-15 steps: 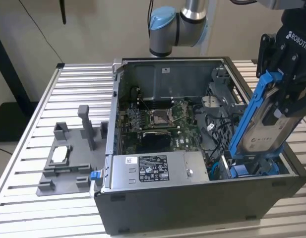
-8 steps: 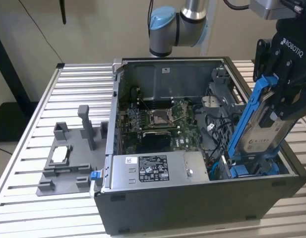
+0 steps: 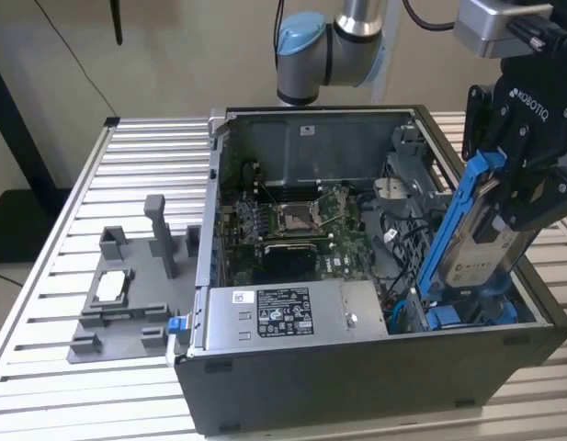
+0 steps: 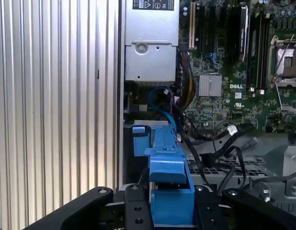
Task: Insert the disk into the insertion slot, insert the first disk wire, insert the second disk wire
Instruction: 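Insert the disk into the insertion slot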
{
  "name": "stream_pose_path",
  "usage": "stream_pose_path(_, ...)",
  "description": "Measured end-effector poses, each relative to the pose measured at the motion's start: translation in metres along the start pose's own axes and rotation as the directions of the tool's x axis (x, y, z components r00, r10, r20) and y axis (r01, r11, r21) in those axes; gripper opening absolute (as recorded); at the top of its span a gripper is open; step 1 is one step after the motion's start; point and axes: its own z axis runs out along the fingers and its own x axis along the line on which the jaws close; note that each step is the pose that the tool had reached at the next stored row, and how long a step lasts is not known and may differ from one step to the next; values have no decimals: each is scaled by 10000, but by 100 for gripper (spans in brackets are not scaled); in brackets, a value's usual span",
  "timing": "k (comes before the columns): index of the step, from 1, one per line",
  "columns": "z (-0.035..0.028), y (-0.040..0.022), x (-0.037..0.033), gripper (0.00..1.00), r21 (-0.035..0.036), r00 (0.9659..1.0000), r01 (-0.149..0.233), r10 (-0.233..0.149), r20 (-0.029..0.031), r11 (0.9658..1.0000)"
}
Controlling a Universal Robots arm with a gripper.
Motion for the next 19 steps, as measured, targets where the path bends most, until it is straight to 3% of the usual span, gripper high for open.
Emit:
stream_pose_path(11,128,-53,0,33,0,10000,1,-1,0,10000)
stream_pose_path(19,274,-55,-18,33,0,10000,1,-1,1,10000)
